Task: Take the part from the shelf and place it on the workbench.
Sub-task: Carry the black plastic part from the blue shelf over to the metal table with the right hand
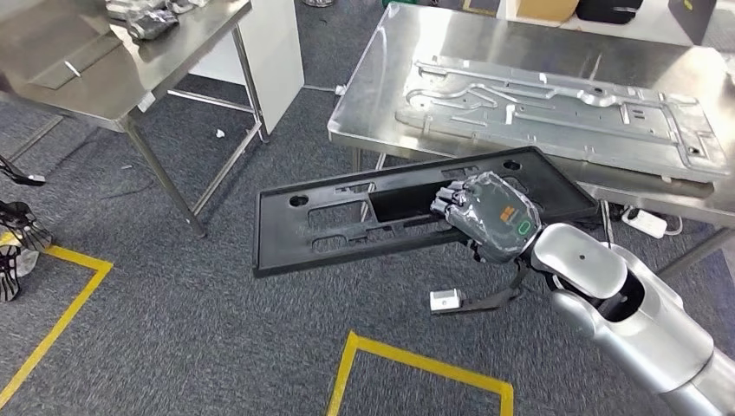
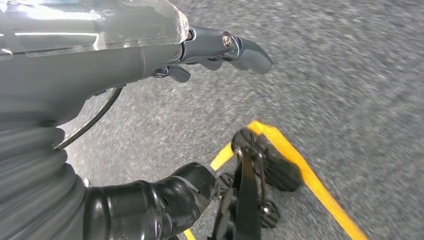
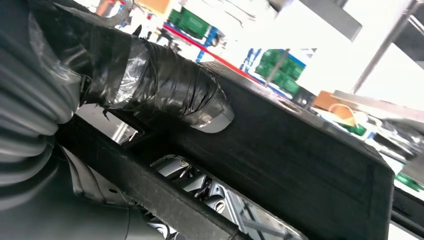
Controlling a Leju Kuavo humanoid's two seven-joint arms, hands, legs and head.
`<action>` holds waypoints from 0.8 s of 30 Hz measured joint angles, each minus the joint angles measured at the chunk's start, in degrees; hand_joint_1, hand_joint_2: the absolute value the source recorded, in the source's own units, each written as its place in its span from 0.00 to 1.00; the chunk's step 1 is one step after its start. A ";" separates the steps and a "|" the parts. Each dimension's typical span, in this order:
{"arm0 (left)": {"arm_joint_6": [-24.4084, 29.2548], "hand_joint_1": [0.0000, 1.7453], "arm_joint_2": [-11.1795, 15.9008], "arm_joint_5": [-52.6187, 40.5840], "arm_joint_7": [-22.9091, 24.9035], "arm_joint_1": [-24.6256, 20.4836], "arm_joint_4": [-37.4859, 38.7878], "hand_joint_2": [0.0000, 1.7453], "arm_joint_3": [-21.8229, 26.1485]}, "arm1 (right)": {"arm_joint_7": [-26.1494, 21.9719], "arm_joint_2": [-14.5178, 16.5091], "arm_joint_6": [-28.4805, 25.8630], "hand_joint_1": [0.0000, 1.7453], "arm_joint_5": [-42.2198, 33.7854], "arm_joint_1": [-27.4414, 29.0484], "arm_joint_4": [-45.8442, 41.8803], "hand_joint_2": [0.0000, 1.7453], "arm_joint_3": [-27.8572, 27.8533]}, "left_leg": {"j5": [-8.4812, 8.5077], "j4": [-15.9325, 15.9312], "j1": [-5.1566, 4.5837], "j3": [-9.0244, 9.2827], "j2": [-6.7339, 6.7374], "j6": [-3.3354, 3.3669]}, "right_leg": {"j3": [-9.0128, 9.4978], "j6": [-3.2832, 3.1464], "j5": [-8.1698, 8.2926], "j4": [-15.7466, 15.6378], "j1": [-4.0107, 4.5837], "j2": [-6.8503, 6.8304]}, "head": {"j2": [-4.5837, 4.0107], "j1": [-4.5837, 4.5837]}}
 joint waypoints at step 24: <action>0.39 0.00 -0.36 -0.10 0.14 -0.39 0.00 1.00 0.83 | -0.79 0.38 0.44 1.00 2.20 -1.70 0.61 1.00 1.51 | -8.94 12.55 -0.27 -3.51 5.14 -0.88 | 0.12 -1.29 1.22 -1.72 0.03 -6.96 | 0.00 0.17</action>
